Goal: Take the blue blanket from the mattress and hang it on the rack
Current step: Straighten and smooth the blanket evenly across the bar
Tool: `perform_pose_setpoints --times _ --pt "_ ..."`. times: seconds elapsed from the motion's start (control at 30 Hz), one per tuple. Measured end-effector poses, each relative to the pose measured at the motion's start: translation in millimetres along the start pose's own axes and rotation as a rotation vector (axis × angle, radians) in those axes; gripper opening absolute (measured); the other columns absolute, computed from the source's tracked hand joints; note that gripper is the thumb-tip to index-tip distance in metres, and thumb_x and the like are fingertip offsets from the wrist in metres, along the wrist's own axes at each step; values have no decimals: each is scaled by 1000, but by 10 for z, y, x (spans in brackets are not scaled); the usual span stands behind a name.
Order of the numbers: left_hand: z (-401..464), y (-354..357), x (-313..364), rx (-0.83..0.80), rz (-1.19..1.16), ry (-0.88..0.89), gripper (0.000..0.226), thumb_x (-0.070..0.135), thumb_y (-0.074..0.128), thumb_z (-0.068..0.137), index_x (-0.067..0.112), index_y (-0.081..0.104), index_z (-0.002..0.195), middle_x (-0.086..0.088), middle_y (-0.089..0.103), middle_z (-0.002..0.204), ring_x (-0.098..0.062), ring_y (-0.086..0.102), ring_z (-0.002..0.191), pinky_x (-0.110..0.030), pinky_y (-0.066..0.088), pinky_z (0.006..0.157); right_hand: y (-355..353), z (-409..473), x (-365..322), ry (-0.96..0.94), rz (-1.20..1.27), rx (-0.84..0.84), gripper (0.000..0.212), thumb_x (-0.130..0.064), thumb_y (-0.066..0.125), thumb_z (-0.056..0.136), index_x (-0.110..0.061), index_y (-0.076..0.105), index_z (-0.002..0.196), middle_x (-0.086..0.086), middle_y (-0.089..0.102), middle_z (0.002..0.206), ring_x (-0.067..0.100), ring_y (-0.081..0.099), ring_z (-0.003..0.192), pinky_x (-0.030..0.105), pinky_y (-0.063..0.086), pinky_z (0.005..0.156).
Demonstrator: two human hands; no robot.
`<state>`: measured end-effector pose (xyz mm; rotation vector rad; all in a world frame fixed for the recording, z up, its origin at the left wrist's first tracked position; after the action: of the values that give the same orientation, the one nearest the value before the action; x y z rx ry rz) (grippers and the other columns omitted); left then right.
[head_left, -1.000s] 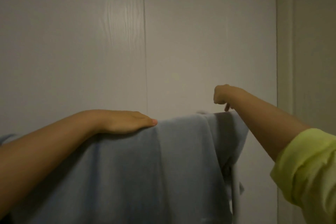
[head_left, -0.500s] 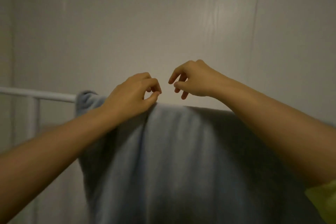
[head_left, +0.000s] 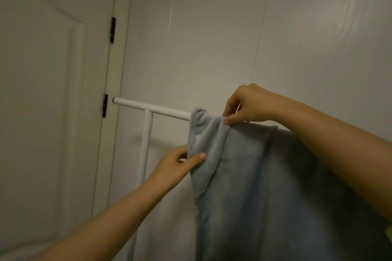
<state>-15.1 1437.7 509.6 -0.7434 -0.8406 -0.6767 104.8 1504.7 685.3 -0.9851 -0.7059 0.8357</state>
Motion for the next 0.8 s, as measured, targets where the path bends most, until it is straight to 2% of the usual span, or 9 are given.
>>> perform_pose_setpoints --times 0.1,0.17,0.23,0.3,0.37,0.43,0.5,0.6,0.8 --pt "83 -292 131 231 -220 66 30 46 55 89 24 68 104 6 72 97 -13 67 93 -28 57 78 -34 70 137 84 96 57 6 -34 75 79 -30 77 75 -13 73 67 1 66 60 14 46 53" --pt "260 -599 229 357 -335 81 24 42 52 91 26 66 103 12 69 93 -8 64 91 -23 52 76 -34 135 167 129 189 119 9 -30 71 84 -28 75 77 -9 74 68 2 69 58 17 52 54" --pt "539 -985 370 467 -300 99 23 35 50 92 20 66 99 0 70 94 -19 63 94 -31 52 83 1 207 133 159 362 172 9 -23 67 89 -19 75 88 -3 77 78 4 72 62 20 59 66" --pt "845 -1329 518 520 -105 88 26 32 47 93 14 64 100 -12 69 106 -28 62 97 -35 48 86 54 224 84 174 443 193 16 -24 61 93 -16 73 102 -1 76 94 7 74 72 20 58 71" --pt "1137 -1571 577 496 198 59 22 30 45 93 13 57 98 -15 66 112 -28 57 91 -35 43 78 72 165 43 162 299 197 30 -43 54 93 -24 71 109 -5 73 105 9 70 85 26 54 80" --pt "1330 -1708 499 425 433 12 20 29 45 92 15 52 104 -14 63 113 -30 57 92 -40 46 80 146 36 36 161 92 144 49 -66 41 87 -32 71 106 -8 71 104 12 65 92 34 51 86" --pt "1392 -1795 363 389 609 -14 23 25 49 88 20 50 111 -11 64 110 -31 60 92 -41 49 79 248 -105 69 172 11 102 59 -77 30 81 -36 70 99 -9 71 97 14 64 91 41 53 85" --pt "1421 -1889 219 382 698 4 25 22 52 84 21 52 110 -8 66 107 -28 59 86 -36 43 68 371 -195 59 128 -18 91 60 -74 23 85 -35 68 98 -11 71 88 9 64 82 42 55 79" --pt "1641 -1962 185 318 1024 10 22 25 54 88 17 65 105 -12 63 111 -33 61 93 -37 49 75 362 -93 135 162 47 53 75 -70 24 83 -13 72 91 5 74 87 18 66 80 38 52 81"
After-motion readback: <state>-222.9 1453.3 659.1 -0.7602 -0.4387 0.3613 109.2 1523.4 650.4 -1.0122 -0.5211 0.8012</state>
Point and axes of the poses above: each hand's wrist, its own z-axis towards the middle knuckle, its own y-axis out of the palm, x = y × z, the point moved 10 cm from there along z, towards the middle knuckle
